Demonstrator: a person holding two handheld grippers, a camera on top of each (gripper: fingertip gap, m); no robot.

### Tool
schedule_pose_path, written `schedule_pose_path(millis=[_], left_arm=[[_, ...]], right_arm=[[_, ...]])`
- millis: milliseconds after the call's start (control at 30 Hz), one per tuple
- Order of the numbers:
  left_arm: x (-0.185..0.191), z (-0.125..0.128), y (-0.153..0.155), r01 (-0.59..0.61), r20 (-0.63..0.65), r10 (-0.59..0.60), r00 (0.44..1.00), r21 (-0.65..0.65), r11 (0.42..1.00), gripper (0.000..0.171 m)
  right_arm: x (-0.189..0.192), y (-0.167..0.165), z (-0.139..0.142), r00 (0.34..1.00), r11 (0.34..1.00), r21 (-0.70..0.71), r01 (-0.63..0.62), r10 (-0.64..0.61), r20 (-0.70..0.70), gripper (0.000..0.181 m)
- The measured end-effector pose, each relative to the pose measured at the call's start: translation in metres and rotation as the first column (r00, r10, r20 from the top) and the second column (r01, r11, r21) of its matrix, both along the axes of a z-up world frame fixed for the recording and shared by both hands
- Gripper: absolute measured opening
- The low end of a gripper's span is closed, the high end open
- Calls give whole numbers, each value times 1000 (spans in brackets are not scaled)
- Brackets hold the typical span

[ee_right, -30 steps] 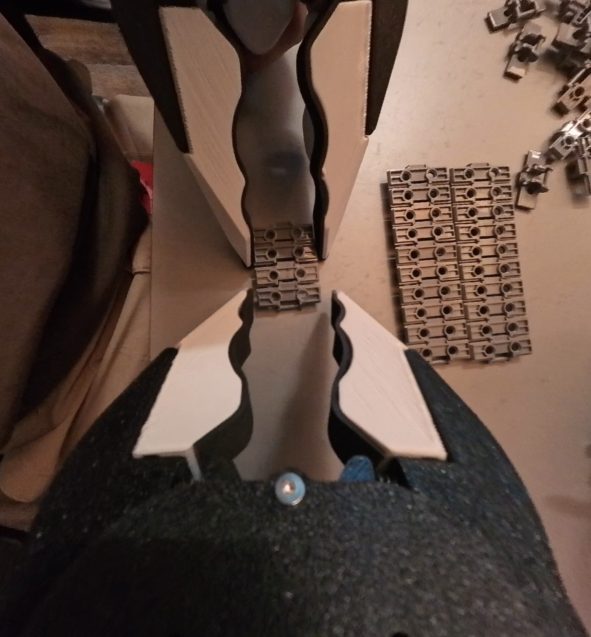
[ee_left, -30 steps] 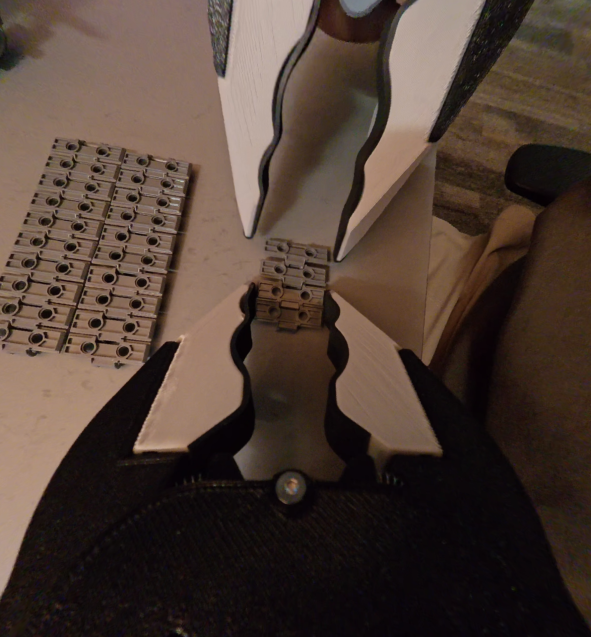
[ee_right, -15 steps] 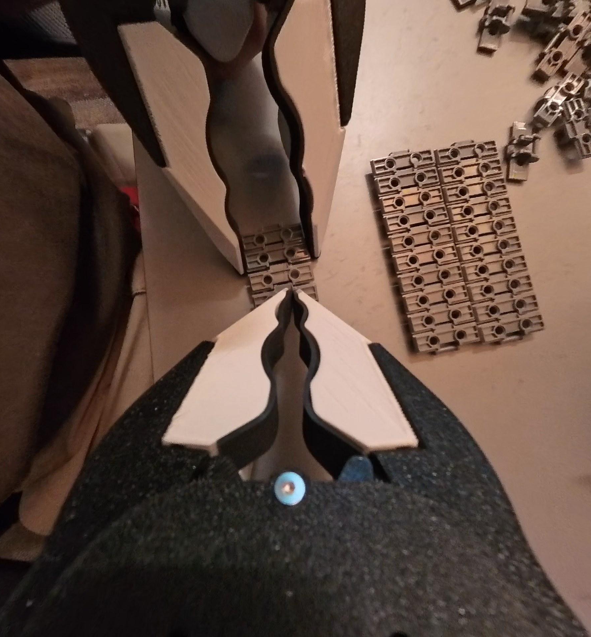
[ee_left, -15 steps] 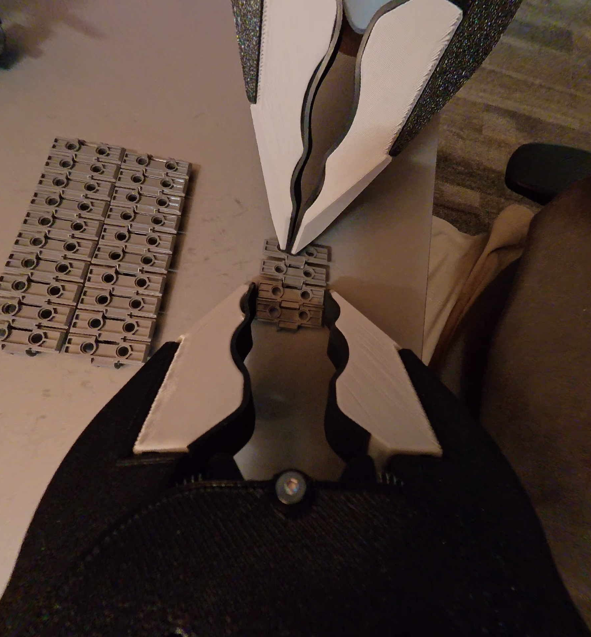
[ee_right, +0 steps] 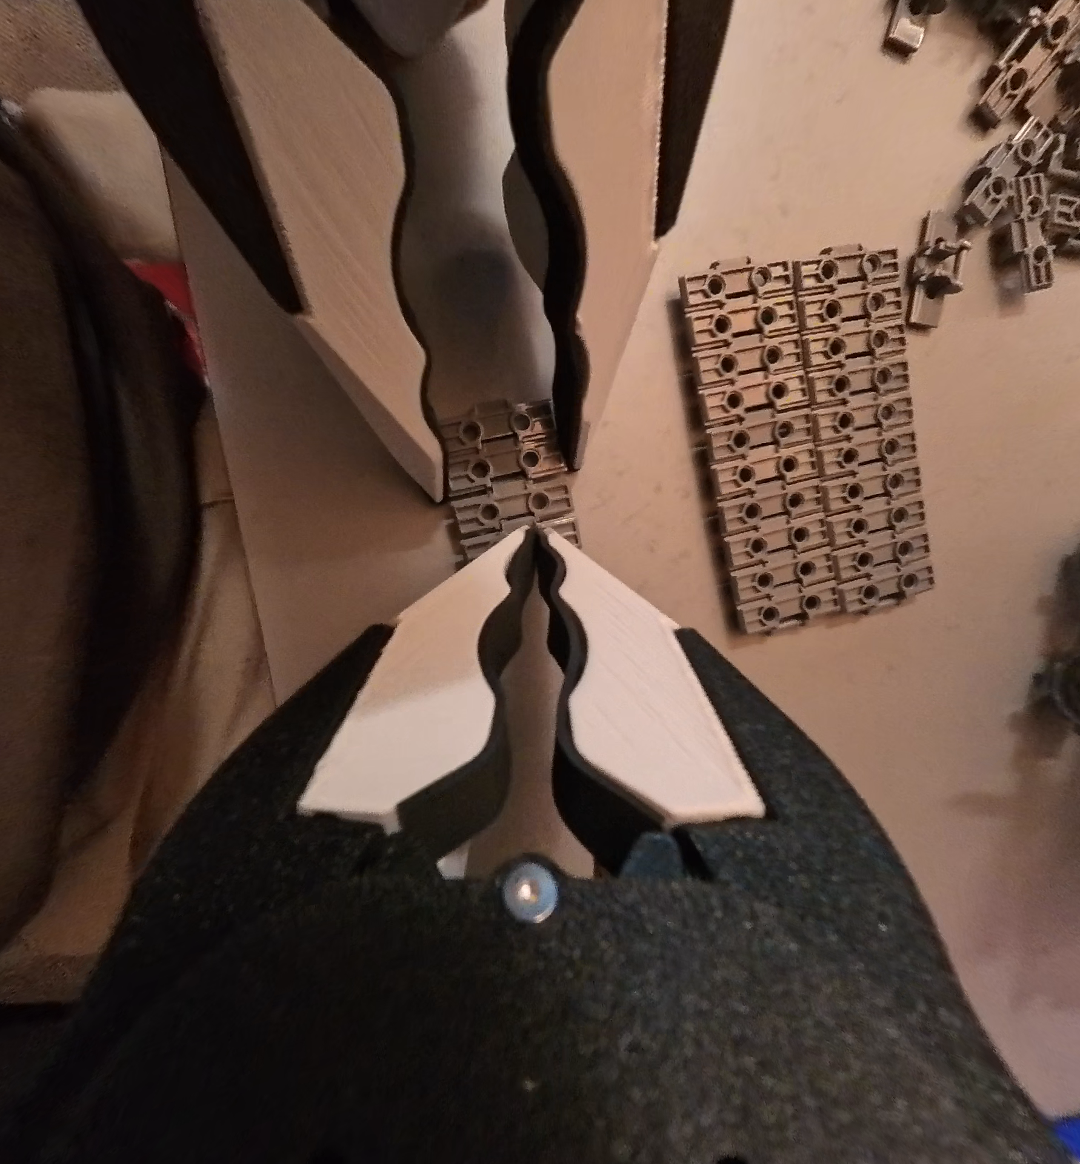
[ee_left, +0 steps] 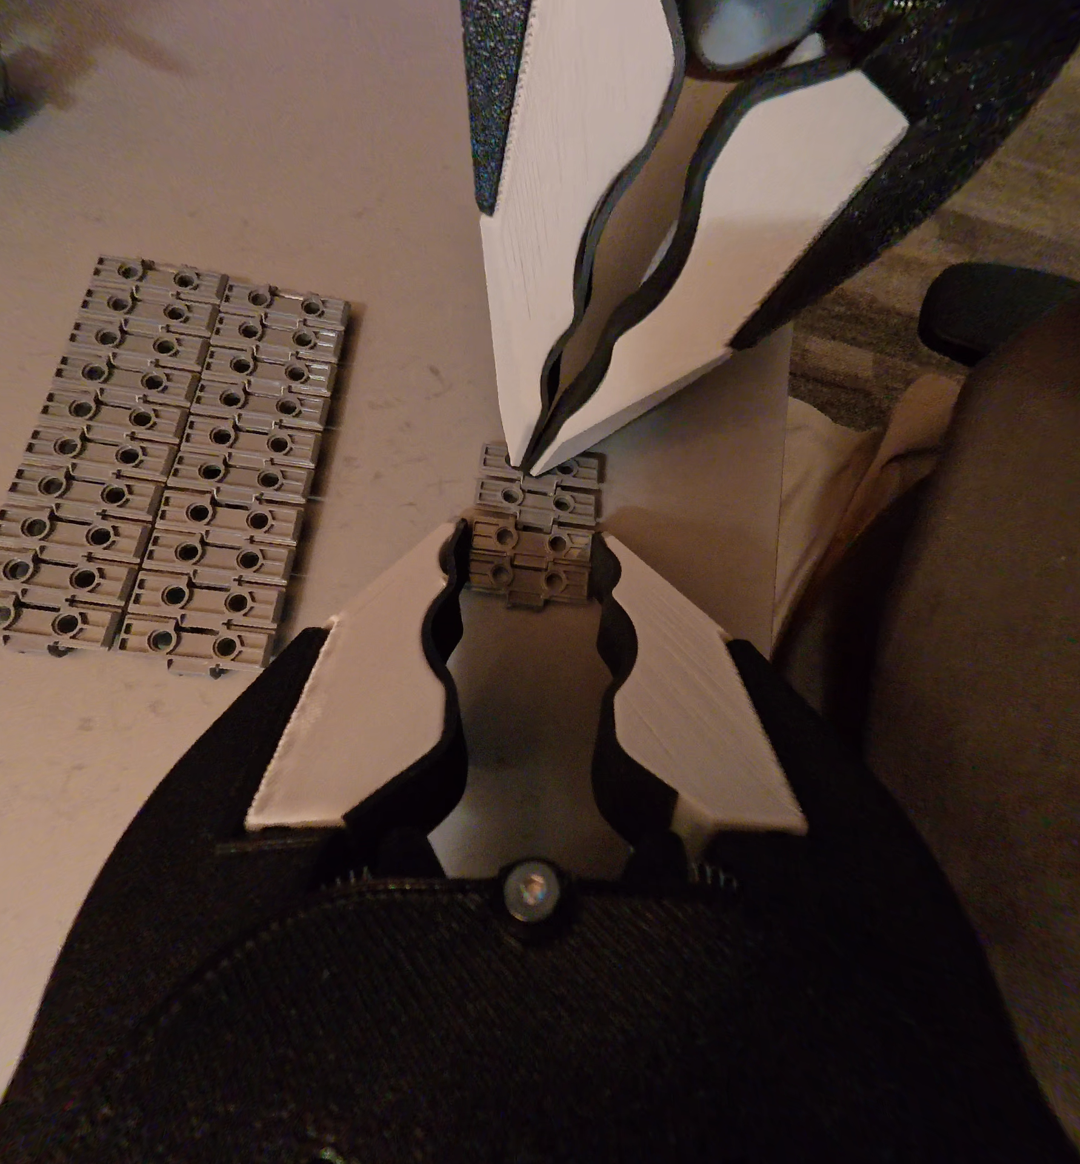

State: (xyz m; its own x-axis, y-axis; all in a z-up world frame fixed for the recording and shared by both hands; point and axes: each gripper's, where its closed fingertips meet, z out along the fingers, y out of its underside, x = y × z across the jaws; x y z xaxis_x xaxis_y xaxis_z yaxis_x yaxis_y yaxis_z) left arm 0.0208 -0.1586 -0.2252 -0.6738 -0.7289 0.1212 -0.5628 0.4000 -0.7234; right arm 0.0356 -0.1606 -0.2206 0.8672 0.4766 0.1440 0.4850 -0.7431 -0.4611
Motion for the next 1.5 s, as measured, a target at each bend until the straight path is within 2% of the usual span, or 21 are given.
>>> schedule_pose_path(millis=[167, 367, 533, 667, 700, 800, 867, 933, 1033, 1167, 1300, 1400, 1467, 1500], left_arm=[[0, 0, 0, 2, -1, -2, 1000, -1, 1000, 35], [0, 0, 0, 7, 9, -7, 1000, 13, 1000, 35], [0, 0, 0, 6, -4, -6, 1000, -5, 1000, 35], [-1, 1, 1, 12, -8, -12, 1000, -15, 1000, 37], [-1, 3, 2, 7, -5, -7, 1000, -18, 1000, 43], [-1, 17, 12, -32, 35, 34, 999, -36, 999, 47], [-1, 29, 31, -79, 71, 80, 994, -22, 997, 52], [3, 36, 70, -192, 110, 184, 977, 64, 979, 55], [8, 43, 139, -417, 175, 392, 903, 144, 897, 52], [14, 29, 190, -568, 150, 548, 823, 177, 804, 43], [26, 13, 211, -593, 160, 572, 804, 282, 754, 40], [39, 11, 209, -586, 156, 566, 809, 276, 762, 35], [41, 5, 206, -551, 127, 542, 831, 319, 771, 24], [41, 2, 206, -541, 124, 535, 836, 353, 763, 24]], right_arm=[[0, 0, 0, 996, 999, 54, -2, -3, 93, 0], [-1, 3, 0, 937, 995, 49, -88, 66, 343, 0], [-1, 3, 0, 980, 996, 95, -2, -17, 197, 0], [-1, 4, 1, 982, 992, 123, 4, -28, 188, 0], [-1, 4, 2, 981, 991, 135, 8, -34, 189, 0], [2, 3, 11, 983, 976, 207, 65, -98, 154, 0], [5, -2, 16, 984, 965, 236, 116, -144, 106, 0], [14, -8, 21, 975, 947, 270, 172, -202, 87, 0], [22, -19, 25, 959, 911, 313, 267, -284, 8, 0], [27, -33, 23, 925, 855, 355, 377, -364, -106, 9], [29, -44, 17, 905, 826, 372, 424, -405, -131, 16], [31, -49, 16, 901, 813, 394, 428, -419, -113, 18], [31, -51, 17, 901, 809, 405, 426, -422, -105, 19], [31, -52, 17, 900, 808, 407, 427, -423, -104, 19]])
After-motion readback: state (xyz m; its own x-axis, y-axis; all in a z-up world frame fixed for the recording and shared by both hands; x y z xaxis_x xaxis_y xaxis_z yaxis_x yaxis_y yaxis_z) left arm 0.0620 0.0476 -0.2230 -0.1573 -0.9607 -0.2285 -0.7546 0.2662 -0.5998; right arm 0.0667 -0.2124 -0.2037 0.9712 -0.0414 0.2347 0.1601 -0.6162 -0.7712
